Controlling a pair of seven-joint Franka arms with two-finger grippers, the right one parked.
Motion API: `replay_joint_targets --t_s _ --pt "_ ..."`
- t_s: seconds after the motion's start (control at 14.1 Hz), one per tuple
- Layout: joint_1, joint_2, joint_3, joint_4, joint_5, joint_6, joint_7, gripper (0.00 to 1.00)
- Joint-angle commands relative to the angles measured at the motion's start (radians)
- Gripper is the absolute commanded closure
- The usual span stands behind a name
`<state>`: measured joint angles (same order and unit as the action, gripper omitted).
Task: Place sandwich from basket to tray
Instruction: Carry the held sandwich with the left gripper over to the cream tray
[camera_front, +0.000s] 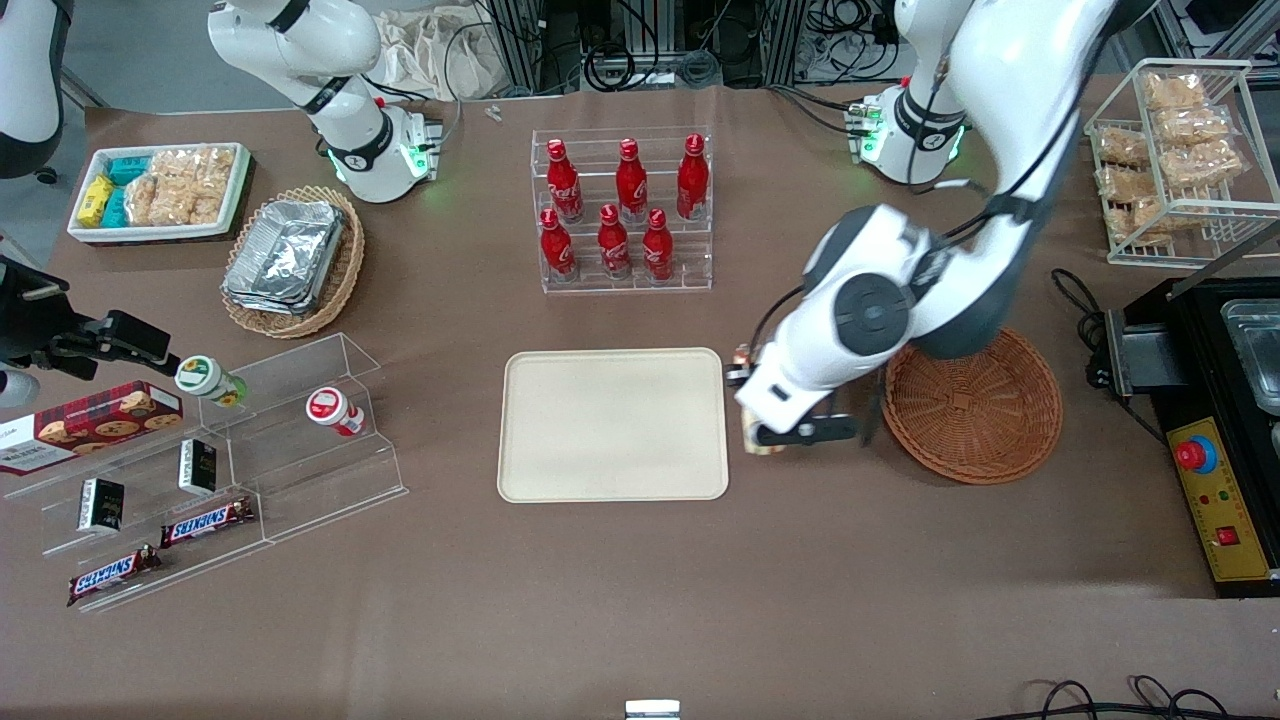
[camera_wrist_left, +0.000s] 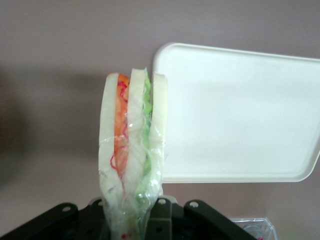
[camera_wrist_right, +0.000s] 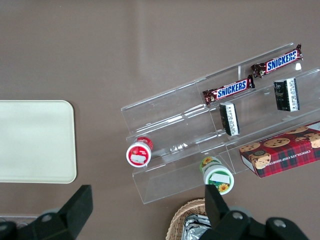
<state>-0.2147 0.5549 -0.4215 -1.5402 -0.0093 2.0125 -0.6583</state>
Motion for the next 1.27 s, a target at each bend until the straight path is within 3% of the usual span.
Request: replay_joint_targets --t_s 0.0,0.28,0.49,0.57,0.64,0.99,1.2 --pt "-0.058 0.144 0.007 0.061 0.04 0.112 -0.04 1.0" --pt "-0.092 0.243 0.007 0.069 0.115 0.17 -0.06 1.0" --pt "-0.118 0.272 0.012 0.069 0.121 0.201 -0.06 0.96" --pt "-0.117 0.273 0.012 0.069 0.118 0.201 -0.061 0.45" --pt "-0.117 0.272 0.012 0.071 0.121 0.203 -0.06 0.0" --pt "-0.104 0.234 0.035 0.126 0.123 0.192 -0.06 0.0" --pt "-0.046 0.121 0.049 0.138 0.109 0.151 -0.063 0.0"
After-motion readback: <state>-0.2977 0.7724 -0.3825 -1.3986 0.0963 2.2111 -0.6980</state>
